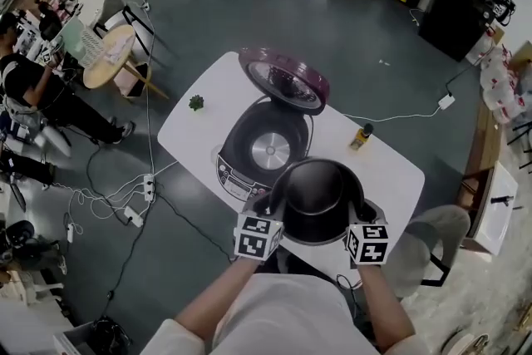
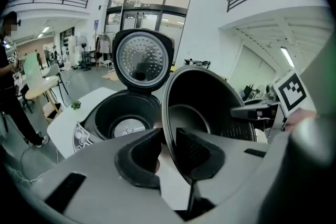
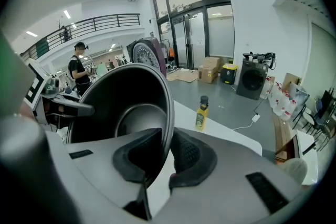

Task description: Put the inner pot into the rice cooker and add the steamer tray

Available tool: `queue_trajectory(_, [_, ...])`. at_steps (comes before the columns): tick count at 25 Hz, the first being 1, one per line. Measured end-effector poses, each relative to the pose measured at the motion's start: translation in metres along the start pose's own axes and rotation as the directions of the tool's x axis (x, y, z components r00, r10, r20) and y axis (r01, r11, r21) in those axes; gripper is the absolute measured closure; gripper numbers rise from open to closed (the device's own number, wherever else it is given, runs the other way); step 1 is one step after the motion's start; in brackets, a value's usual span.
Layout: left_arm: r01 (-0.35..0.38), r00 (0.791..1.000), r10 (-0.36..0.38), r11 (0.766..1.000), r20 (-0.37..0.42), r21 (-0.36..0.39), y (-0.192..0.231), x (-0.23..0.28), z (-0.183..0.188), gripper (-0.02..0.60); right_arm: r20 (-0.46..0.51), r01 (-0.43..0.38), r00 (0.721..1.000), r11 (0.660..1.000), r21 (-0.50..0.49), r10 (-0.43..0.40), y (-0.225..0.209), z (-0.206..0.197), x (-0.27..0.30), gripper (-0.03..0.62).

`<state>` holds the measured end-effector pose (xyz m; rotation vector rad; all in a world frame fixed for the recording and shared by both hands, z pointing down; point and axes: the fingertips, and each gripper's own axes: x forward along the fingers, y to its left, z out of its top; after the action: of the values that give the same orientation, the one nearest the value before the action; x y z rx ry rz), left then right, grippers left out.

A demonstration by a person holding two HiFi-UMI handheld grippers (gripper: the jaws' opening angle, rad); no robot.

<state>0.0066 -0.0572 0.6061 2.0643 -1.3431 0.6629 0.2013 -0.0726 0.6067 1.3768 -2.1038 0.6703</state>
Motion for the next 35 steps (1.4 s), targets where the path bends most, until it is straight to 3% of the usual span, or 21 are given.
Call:
queue_trajectory(9, [-0.023, 0.997, 0.021, 0.999, 0.075, 0.029, 0.044, -0.016, 0.044, 0.479, 0.064, 0.016, 0.998, 1.000, -0.025, -0.014, 0.029, 0.054, 0.015, 0.531])
queue_trajectory(23, [-0.043, 0.992, 0.042, 0.999, 0.115, 0.009, 0.129, -0.017, 0.078, 0.482, 0.093, 0.024, 0.995, 0.998, -0.054, -0.019, 0.081, 0.111, 0.072, 0.536])
queue_trajectory(35, [-0.026, 0.999, 0.022, 0.996, 0.047, 0.089, 0.187, 0.015, 0.074, 0.469, 0.078, 0.047, 0.996, 0.997, -0.065, -0.042, 0.105, 0.120, 0.132, 0.536])
